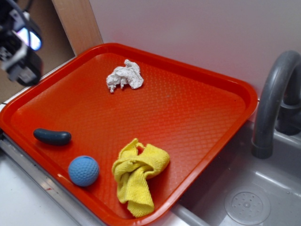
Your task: Grab the yellow cloth.
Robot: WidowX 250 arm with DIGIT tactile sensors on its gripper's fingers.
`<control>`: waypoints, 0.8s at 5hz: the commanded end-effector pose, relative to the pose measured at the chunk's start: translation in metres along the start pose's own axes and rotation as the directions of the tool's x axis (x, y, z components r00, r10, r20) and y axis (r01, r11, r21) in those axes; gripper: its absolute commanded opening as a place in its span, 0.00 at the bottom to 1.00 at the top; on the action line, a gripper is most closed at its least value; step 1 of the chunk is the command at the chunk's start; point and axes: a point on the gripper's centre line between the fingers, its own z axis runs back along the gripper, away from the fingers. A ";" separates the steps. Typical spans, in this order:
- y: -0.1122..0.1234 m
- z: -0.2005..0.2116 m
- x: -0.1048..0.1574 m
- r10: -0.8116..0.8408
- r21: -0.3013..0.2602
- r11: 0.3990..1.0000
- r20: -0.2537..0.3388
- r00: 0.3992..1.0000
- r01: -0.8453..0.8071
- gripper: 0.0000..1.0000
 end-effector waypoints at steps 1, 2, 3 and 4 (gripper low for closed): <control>-0.060 -0.042 0.014 -0.135 -0.151 0.980 -0.023 0.991 0.130 1.00; -0.078 -0.071 0.019 -0.206 -0.124 0.973 -0.091 0.974 0.194 1.00; -0.094 -0.097 0.021 -0.242 -0.126 0.966 -0.150 0.959 0.224 1.00; -0.101 -0.113 0.019 -0.267 -0.078 0.963 -0.213 0.940 0.256 1.00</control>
